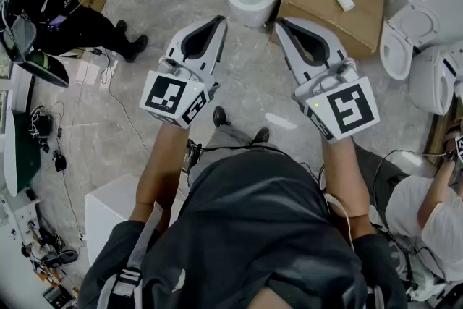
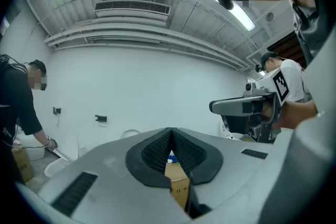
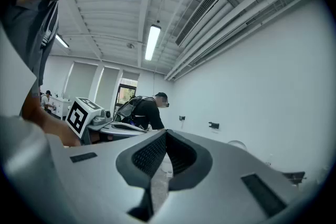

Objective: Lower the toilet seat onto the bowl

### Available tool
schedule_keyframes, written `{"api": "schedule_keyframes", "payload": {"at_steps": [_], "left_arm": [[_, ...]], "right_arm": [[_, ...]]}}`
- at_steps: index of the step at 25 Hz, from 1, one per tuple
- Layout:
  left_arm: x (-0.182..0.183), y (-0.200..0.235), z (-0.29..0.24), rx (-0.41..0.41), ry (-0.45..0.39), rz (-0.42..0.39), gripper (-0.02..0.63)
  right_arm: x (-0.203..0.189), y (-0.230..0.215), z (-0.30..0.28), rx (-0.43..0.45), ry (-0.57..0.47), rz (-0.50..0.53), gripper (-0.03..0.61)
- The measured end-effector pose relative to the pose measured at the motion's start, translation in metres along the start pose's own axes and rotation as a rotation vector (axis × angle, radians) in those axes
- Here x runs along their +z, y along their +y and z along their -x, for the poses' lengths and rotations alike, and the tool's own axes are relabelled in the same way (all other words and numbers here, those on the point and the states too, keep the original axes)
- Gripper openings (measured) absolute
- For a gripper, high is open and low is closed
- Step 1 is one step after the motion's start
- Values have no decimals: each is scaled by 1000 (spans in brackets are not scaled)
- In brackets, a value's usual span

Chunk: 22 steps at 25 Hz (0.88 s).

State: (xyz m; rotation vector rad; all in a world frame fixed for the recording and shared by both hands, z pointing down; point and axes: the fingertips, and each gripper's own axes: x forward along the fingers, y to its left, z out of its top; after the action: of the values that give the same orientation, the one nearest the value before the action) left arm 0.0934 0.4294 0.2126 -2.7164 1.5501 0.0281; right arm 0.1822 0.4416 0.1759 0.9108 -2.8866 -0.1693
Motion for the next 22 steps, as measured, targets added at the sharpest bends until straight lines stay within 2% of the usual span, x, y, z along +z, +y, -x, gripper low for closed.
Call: {"api": "schedule_keyframes", "payload": {"at_steps": [11, 18, 22], "left_arm": [[2, -9, -4, -18, 17, -6, 5], [-4, -10, 2, -4, 37, -12, 5], [0, 0, -11, -50, 55, 27, 5]], "right_arm": [[0, -5, 9, -9, 1, -1, 8], [4, -5, 15, -33, -44, -30, 8], [8, -6, 3, -57, -43, -32, 8]]}}
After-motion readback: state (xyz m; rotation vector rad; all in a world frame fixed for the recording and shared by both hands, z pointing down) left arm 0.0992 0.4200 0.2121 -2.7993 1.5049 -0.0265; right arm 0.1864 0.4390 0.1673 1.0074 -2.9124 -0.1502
